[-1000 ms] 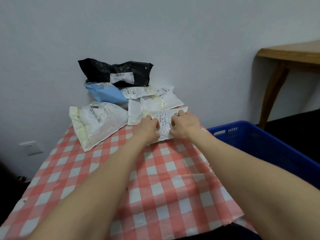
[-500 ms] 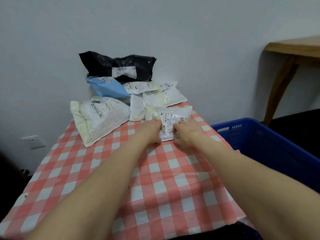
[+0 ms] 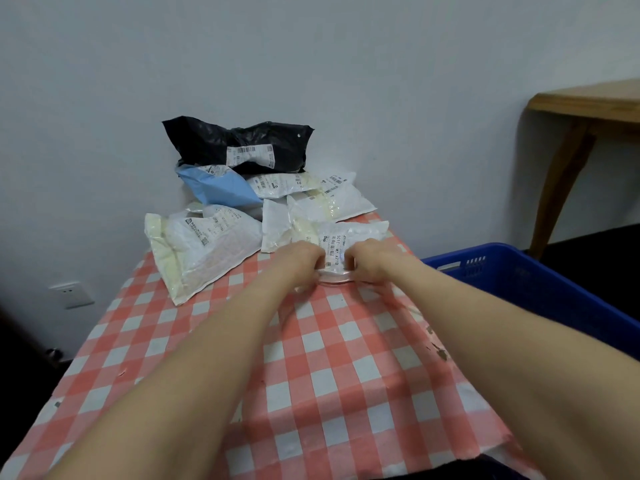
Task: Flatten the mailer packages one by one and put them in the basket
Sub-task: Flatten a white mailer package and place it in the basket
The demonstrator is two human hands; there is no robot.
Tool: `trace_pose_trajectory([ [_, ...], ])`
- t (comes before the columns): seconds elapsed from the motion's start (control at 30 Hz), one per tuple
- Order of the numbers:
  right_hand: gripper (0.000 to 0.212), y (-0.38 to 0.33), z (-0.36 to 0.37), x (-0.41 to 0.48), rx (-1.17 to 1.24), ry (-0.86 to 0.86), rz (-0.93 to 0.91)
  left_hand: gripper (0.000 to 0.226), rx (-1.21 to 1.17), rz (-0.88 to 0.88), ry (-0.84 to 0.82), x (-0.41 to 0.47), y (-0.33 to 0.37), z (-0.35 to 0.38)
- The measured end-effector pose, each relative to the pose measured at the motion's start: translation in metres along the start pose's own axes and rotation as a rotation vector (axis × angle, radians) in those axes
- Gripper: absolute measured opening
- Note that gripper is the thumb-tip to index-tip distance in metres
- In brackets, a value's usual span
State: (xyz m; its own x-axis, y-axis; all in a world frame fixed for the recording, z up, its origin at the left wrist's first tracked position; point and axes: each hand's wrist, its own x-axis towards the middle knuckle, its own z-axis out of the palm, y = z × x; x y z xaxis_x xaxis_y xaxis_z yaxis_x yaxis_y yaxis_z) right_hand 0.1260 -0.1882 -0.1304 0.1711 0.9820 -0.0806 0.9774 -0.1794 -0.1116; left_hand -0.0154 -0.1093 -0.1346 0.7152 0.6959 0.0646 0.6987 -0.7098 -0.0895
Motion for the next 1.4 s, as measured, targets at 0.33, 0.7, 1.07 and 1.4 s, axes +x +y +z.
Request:
trace_pose_trajectory([
  [0.33, 0.031, -0.002, -0.012, -0.003, 0.116, 0.118, 0.016, 0.019, -0.153, -0.077, -0.003, -0.002, -0.012, -0.011],
  [0.7, 0.039, -0.004, 0.01, 0.018, 0.065, -0.046, 0.044, 0.038, -0.038, -0.081, -0.1, 0.012, -0.006, 0.01],
  [1.07, 0.018, 0.002, 0.02, 0.036, 0.127, -0.081, 0.018, 0.012, -0.029, -0.068, -0.064, 0.019, -0.007, 0.012],
  [1.4, 0.053, 0.003, -0.009, 0.03, 0.286, 0.085, 0.06, 0.048, -0.133, -0.138, 0.017, 0.024, -0.008, -0.01],
])
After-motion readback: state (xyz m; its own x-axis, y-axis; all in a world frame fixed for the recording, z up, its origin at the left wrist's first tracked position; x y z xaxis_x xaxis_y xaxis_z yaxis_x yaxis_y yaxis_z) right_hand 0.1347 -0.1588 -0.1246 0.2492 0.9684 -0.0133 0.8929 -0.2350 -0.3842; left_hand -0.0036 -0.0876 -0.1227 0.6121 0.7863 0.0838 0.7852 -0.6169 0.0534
